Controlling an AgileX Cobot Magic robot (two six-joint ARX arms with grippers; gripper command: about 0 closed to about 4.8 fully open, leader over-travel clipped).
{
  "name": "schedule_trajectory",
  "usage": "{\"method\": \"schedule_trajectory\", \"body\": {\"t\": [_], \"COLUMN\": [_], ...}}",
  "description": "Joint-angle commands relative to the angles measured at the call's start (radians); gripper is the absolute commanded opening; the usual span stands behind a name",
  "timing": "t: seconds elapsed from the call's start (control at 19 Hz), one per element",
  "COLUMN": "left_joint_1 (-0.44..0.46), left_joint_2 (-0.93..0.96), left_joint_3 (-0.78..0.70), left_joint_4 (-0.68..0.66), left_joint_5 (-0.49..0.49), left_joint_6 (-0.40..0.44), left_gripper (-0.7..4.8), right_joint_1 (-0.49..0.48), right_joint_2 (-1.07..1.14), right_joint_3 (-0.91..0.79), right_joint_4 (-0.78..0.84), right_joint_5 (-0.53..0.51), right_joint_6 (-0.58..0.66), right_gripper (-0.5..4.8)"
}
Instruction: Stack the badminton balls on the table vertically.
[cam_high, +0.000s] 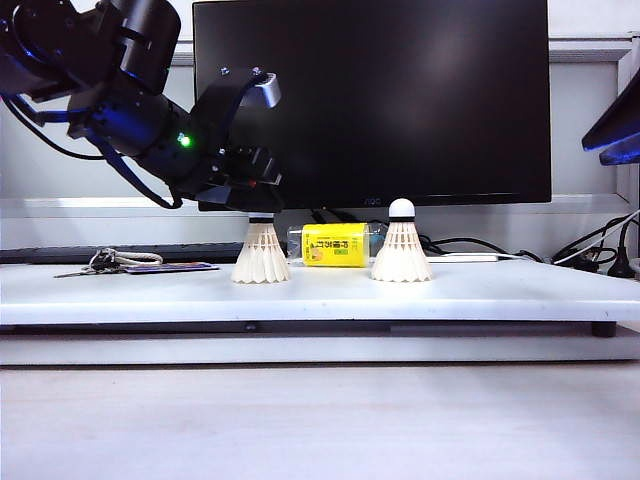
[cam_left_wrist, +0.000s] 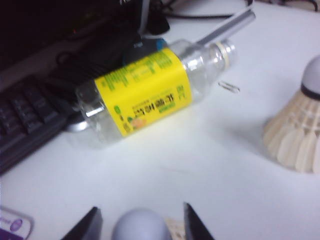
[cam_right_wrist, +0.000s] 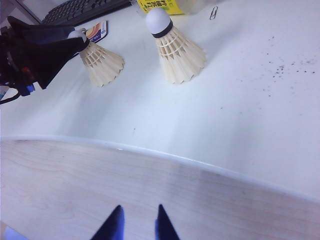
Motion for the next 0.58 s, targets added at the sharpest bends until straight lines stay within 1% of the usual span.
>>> {"method": "schedule_trajectory", "body": {"t": [0.05,0.37,0.47,0.58], "left_joint_1": [0.006,0.007,0.007,0.007], "left_joint_2": [0.031,0.040,0.045,0.046], "left_joint_3": [0.002,0.002,0.002,0.002], "left_joint_4": [0.050,0.056,0.060,0.061], "left_joint_5": [0.005,0.006,0.006,0.006], "left_joint_6": [-0.047,-0.067,-0.074,-0.074], "left_gripper": [2.24,2.23,2.06,2.04], "right_joint_1": [0.000,0.000,0.000,0.000], "right_joint_2": [-0.001,-0.001,-0.001,-0.001], "right_joint_3": [0.004,0.004,0.004,0.004], "right_joint_4": [0.014,0.014,0.014,0.014], "right_joint_5": [-0.004,-0.006,-0.006,-0.006], "right_joint_6": [-0.005,-0.005,-0.005,-0.005], "right_gripper": [0.90,0.90,0.90,0.90]}}
